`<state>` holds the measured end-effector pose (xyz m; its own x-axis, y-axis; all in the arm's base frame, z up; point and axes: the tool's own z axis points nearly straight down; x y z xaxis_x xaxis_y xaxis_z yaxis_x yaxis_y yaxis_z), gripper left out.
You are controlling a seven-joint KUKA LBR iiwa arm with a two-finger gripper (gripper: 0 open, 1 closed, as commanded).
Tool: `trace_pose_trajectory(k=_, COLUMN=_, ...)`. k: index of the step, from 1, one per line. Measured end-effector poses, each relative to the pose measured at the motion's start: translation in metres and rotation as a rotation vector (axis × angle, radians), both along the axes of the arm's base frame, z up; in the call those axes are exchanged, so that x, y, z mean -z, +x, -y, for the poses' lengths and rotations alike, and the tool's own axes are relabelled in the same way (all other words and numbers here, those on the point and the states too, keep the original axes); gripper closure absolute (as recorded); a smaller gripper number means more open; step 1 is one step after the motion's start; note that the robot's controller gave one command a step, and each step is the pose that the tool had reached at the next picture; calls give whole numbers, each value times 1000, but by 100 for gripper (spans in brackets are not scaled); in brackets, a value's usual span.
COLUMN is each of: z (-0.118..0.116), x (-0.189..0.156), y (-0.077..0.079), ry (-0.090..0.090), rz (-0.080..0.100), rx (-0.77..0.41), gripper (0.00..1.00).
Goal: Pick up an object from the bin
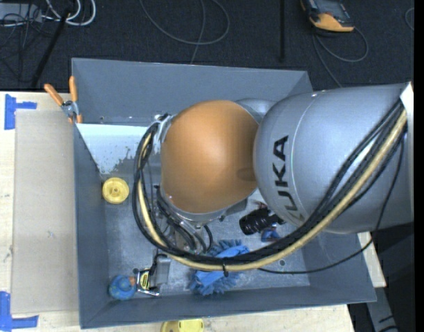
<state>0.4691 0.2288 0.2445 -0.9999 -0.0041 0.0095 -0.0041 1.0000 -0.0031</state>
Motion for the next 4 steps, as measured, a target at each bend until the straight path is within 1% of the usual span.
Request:
trace_pose_trajectory(k=1, z=1, x=-5, y=2, ry=3, rz=8, rx=6, gripper=0)
trace_pose_trajectory(k=2, z=51, x=8, y=14, ry=4, rz=8, rx=-35, gripper=0)
trace_pose_trajectory(k=3, z=71, x=15, y=41, ry=0, rz=10, rx=-61, gripper=0)
trace_pose_trajectory(k=4, z=89, x=38, y=40, ry=5, rz=9, rx=-133, gripper=0)
